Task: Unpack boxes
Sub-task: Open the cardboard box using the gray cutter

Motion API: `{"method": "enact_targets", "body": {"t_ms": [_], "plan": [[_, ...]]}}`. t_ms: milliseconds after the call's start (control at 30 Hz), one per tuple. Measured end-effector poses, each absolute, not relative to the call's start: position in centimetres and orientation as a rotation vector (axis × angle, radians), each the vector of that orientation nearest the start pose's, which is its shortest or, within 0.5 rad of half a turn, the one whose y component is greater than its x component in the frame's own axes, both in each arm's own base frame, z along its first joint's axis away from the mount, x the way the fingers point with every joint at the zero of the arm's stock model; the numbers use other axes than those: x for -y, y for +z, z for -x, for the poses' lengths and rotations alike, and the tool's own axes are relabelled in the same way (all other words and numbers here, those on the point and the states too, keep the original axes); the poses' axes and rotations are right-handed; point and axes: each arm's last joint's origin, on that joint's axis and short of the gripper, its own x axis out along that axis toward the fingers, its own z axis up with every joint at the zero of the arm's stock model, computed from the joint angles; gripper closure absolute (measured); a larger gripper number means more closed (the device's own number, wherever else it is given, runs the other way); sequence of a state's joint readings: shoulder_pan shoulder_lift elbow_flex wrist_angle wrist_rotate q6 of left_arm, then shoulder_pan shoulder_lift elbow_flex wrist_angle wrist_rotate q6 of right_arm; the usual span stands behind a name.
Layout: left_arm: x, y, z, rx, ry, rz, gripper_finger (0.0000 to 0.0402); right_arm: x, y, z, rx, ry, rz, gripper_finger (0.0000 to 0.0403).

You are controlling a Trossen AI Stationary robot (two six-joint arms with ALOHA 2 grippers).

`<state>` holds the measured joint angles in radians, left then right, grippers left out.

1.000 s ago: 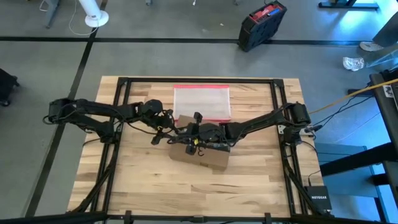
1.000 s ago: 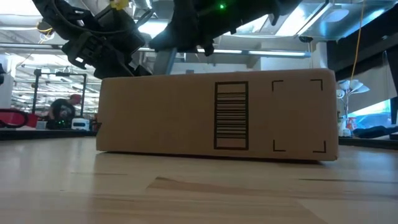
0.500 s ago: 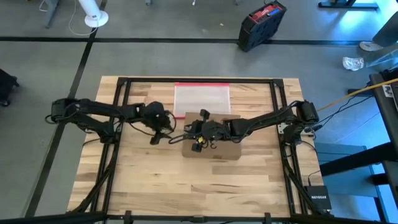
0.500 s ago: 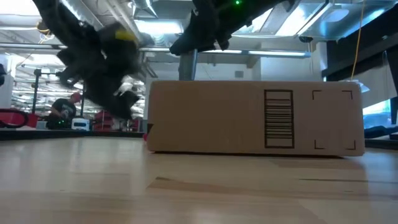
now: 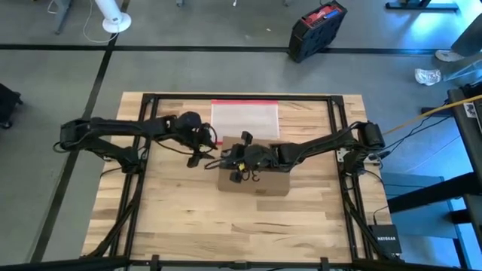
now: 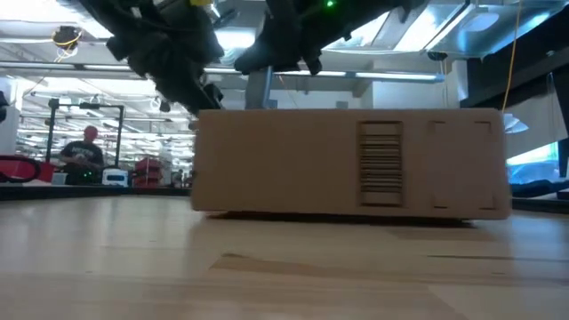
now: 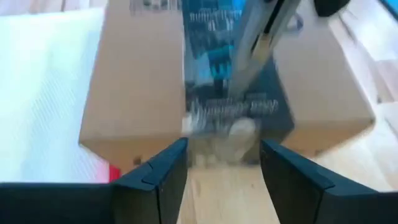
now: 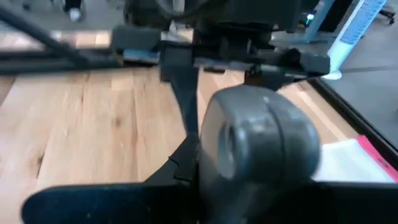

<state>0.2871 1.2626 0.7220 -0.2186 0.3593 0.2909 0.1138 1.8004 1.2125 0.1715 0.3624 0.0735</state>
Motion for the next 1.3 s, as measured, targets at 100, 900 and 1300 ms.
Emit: {"method": "enact_targets", "body": {"t_ms": [100, 900, 1300], "plan": [[-6.1, 22.0, -24.2, -0.707, -0.175, -0.034, 0.0187, -3.2, 23.4, -41.0, -0.336, -0.250, 0.004, 0.0340], [-5.2, 21.2, -22.3, -0.755, -0.266, -0.032, 0.0153, -1.9, 22.2, -46.6, -0.184, -0.191, -0.028, 0.0340], [-4.9, 19.0, -21.5, -0.786, -0.264, -0.073, 0.0153, -1.5, 22.3, -47.2, -0.253, -0.179, 0.011, 0.0340]]}}
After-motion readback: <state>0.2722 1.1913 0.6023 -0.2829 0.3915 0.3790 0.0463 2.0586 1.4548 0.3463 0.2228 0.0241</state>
